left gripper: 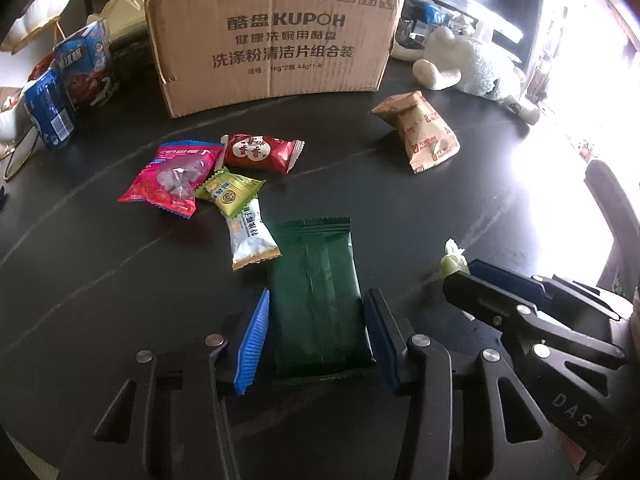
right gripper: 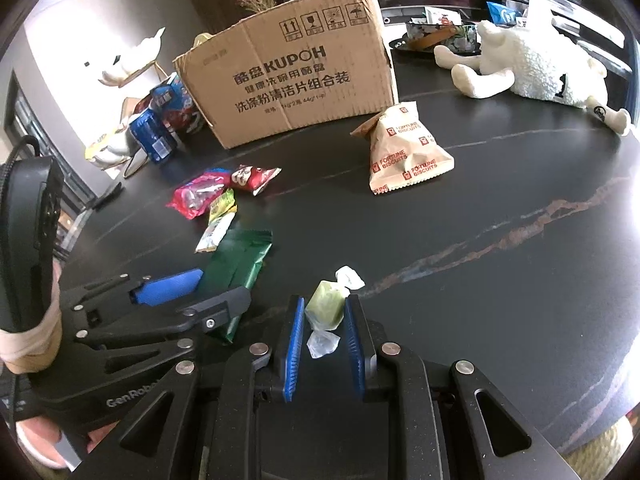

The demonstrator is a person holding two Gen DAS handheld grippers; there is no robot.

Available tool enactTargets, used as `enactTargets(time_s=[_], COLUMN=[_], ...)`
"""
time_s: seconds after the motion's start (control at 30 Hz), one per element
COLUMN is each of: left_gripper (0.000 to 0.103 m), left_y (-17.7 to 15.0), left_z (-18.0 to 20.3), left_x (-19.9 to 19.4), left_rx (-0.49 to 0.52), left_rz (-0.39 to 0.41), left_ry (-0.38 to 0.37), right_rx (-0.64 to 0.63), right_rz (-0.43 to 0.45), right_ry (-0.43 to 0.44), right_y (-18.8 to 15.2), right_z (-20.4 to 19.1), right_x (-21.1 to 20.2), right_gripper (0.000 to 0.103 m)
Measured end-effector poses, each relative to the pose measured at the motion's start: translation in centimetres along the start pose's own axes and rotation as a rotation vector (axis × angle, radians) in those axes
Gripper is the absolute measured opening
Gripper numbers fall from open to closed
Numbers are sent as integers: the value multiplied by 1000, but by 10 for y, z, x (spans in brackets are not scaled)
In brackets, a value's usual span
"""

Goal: Organize snacks
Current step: 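Grasp the dark green packet with the left tool while the right tool reaches the pale green candy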

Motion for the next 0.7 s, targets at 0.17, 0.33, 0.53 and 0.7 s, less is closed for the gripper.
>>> enactTargets(time_s=[0.17, 0.33, 0.53, 0.7], left_gripper=[48, 45, 44, 44], left_y=[-1, 0, 0, 4], left_z=[2, 3, 6, 6], left_x=[1, 1, -10, -28], left_rx=[14, 24, 13, 3], left_rz=[-4, 7, 13, 47], left_ry=[15, 24, -22, -44], right_rx=[14, 20, 15, 9], right_rz=[3, -1, 13, 39], right_ry=[4, 7, 15, 11], right_y=[1, 0, 2, 7], right_z=[3, 4, 0, -3], right_x=[0, 1, -6, -19], right_gripper=[22, 22, 22, 22])
Point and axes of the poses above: each gripper's, at about its wrist camera, not at the fingertips, and x roughly the way its jaws point, z to its right, y to its top, the point moved 6 cm from there along x, roughly the way its jaws point, and after that the axes turned 4 degrees about z, right-handed, at the moved point
